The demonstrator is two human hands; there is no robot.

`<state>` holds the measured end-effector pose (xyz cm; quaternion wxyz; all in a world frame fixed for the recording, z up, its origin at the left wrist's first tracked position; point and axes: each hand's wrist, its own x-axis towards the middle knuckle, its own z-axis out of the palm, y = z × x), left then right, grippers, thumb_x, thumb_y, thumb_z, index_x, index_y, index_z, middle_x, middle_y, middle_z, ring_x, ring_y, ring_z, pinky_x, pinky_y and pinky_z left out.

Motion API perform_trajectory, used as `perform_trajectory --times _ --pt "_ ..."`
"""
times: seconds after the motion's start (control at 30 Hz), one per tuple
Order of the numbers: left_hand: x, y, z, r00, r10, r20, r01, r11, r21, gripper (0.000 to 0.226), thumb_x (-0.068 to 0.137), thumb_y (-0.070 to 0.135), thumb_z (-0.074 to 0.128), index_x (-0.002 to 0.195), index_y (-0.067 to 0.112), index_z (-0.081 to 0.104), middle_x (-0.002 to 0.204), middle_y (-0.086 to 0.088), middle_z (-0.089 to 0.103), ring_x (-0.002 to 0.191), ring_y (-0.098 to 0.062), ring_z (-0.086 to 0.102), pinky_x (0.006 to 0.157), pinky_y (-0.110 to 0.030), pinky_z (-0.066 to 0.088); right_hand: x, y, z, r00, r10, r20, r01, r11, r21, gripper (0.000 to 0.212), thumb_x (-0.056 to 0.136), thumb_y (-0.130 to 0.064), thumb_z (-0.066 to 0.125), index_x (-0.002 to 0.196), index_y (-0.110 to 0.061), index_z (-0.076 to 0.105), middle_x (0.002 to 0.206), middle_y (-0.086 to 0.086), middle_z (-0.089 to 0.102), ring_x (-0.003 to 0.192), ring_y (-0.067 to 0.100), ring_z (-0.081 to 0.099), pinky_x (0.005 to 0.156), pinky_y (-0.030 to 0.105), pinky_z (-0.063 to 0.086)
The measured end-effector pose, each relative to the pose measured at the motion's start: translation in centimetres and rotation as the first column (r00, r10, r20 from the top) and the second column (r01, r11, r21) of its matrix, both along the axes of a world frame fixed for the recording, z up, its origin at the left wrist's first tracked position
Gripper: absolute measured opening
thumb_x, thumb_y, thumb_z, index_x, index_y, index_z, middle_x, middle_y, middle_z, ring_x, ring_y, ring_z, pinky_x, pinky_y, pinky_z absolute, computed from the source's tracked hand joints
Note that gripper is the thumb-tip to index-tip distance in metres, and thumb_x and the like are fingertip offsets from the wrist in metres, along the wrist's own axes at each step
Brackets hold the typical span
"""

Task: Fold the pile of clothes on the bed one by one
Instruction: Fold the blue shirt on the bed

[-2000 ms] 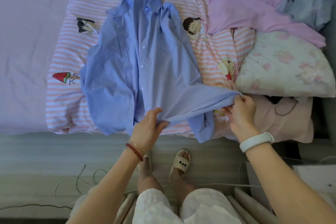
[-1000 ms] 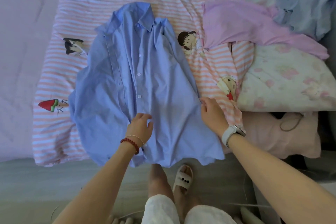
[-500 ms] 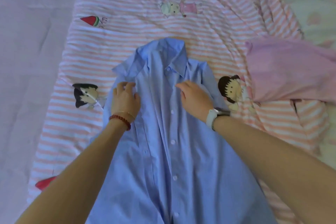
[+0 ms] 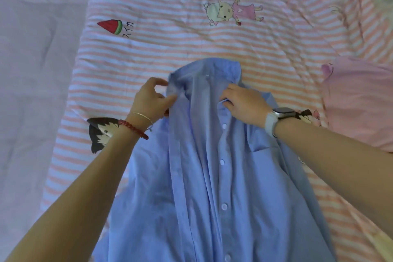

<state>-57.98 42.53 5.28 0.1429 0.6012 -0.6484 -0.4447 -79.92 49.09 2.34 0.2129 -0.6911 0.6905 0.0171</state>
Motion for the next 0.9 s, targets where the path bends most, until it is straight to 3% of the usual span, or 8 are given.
perform_trajectory --times 0.1,0.27,0.4,0.53,0.63,0.73,0.83,0.9 --pt "-1.5 -0.6 3.5 0.927 0.168 -0.335 -0.115 0.978 0.173 0.016 0.087 0.003 0.058 0.085 0.019 0.058 0.038 0.005 0.054 0.032 -0.006 0.048 0.038 -0.015 0.041 -1.2 1.1 0.2 0.918 -0.161 0.362 0.229 0.961 -0.153 0.013 0.089 -0.001 0.051 0.094 0.001 0.063 0.093 0.014 0.057 0.087 0.028 0.054 0.080 0.026 0.041" --pt "-3.5 -1.0 3.8 0.855 0.270 -0.444 -0.175 0.954 0.244 0.019 0.090 0.004 0.055 0.075 0.014 0.060 0.040 0.008 0.054 0.034 -0.006 0.053 0.039 -0.016 0.046 0.1 0.5 2.3 0.648 -0.292 0.703 0.535 0.832 -0.148 0.019 0.088 0.001 0.052 0.078 -0.012 0.060 0.069 -0.004 0.054 0.056 0.009 0.055 0.056 0.025 0.047" --pt "-4.6 0.1 0.0 0.885 0.254 -0.391 -0.100 0.922 0.373 0.023 0.093 0.002 0.049 0.074 0.012 0.054 0.043 0.008 0.058 0.040 -0.005 0.058 0.045 -0.017 0.050 2.6 -1.2 0.9 0.671 -0.345 0.657 0.520 0.850 -0.085 0.016 0.087 0.000 0.052 0.075 -0.007 0.061 0.071 0.013 0.062 0.072 0.034 0.063 0.071 0.051 0.052" --pt "-4.8 0.9 -3.3 0.952 0.042 -0.305 0.106 0.886 0.452 0.022 0.098 0.008 0.041 0.077 0.015 0.045 0.068 -0.003 0.041 0.060 -0.013 0.040 0.047 -0.015 0.031 3.8 -0.8 -0.5 0.712 -0.400 0.577 0.481 0.877 0.014 0.013 0.090 -0.004 0.052 0.081 -0.011 0.059 0.081 0.007 0.059 0.083 0.030 0.062 0.080 0.043 0.051" --pt "-4.6 1.4 -2.9 0.921 0.095 -0.379 0.123 0.851 0.511 0.019 0.102 0.023 0.032 0.099 0.031 0.049 0.083 0.001 0.051 0.073 -0.010 0.047 0.059 -0.017 0.035 4.1 -0.8 -0.6 0.651 -0.420 0.633 0.511 0.858 0.044 0.015 0.092 -0.004 0.050 0.100 -0.008 0.061 0.101 0.011 0.062 0.094 0.029 0.061 0.087 0.042 0.050" --pt "-3.4 2.6 -1.7 0.910 0.168 -0.380 -0.003 0.917 0.399 0.032 0.101 0.025 0.034 0.132 0.024 0.042 0.104 -0.004 0.063 0.086 -0.013 0.060 0.071 -0.019 0.045 4.2 -0.1 -0.1 0.627 -0.382 0.678 0.443 0.892 0.093 0.049 0.094 -0.002 0.045 0.141 -0.012 0.036 0.134 0.009 0.048 0.102 0.017 0.055 0.095 0.026 0.041" --pt "-0.2 6.5 -1.1 0.947 0.231 -0.221 -0.219 0.973 0.077 0.024 0.096 0.013 0.047 0.116 0.006 0.058 0.111 -0.011 0.064 0.093 -0.018 0.058 0.076 -0.018 0.045 5.2 3.6 0.2 0.619 -0.336 0.710 0.484 0.875 -0.008 0.054 0.093 0.004 0.040 0.144 -0.010 0.030 0.145 0.006 0.034 0.114 0.017 0.048 0.101 0.025 0.038" --pt "2.5 10.0 -1.6 0.962 0.268 -0.052 -0.270 0.962 -0.042 0.031 0.089 0.022 0.055 0.116 0.007 0.058 0.118 -0.011 0.059 0.104 -0.022 0.054 0.085 -0.021 0.042 6.6 7.9 -0.1 0.684 -0.299 0.666 0.513 0.846 -0.147 0.048 0.091 0.000 0.042 0.139 -0.008 0.038 0.135 0.005 0.040 0.101 0.016 0.050 0.090 0.020 0.040"
